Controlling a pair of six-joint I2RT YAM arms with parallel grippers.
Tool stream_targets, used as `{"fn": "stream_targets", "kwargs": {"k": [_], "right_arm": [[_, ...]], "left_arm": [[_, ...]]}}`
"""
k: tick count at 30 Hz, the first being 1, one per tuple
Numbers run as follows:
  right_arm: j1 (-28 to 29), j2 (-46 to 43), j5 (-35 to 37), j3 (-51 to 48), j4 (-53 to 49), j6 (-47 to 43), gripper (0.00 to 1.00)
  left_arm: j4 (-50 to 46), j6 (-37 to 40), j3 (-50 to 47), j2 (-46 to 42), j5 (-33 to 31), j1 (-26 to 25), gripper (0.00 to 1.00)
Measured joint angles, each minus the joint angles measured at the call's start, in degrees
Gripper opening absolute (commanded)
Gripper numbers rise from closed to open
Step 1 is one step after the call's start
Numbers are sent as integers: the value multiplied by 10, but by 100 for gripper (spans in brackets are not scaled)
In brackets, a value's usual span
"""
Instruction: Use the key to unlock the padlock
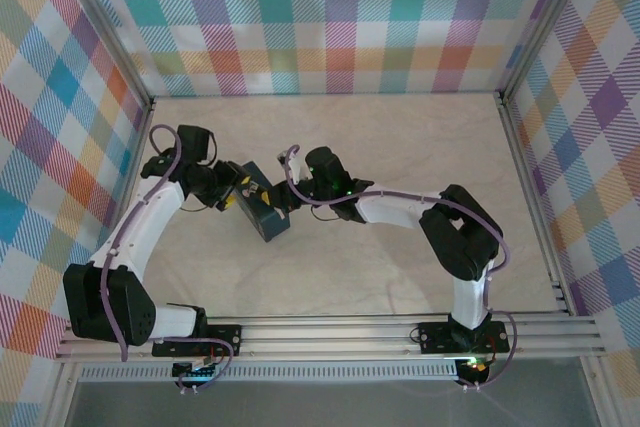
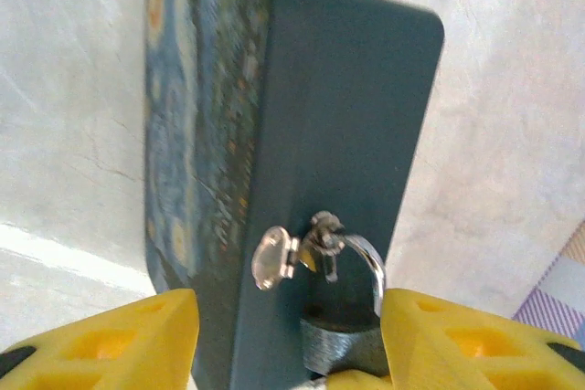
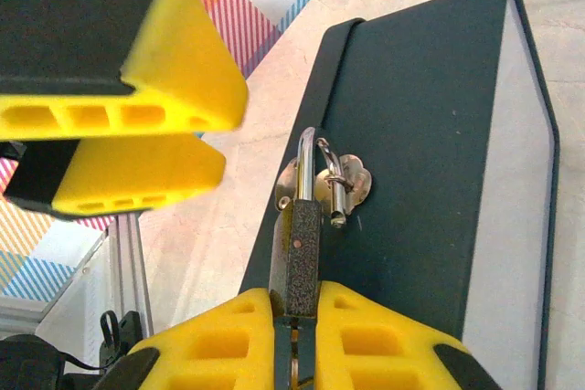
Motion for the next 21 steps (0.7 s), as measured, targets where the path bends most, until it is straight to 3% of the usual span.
{"fn": "stream_targets", "kwargs": {"k": [8,21], "right_arm": [[-33,2,-66,1,6,87,9],[-39,30,-98,25,19,163,9]], "left_arm": [[12,87,11,29,-67,20,61],[130,148,17,119,-61,27,61]]}}
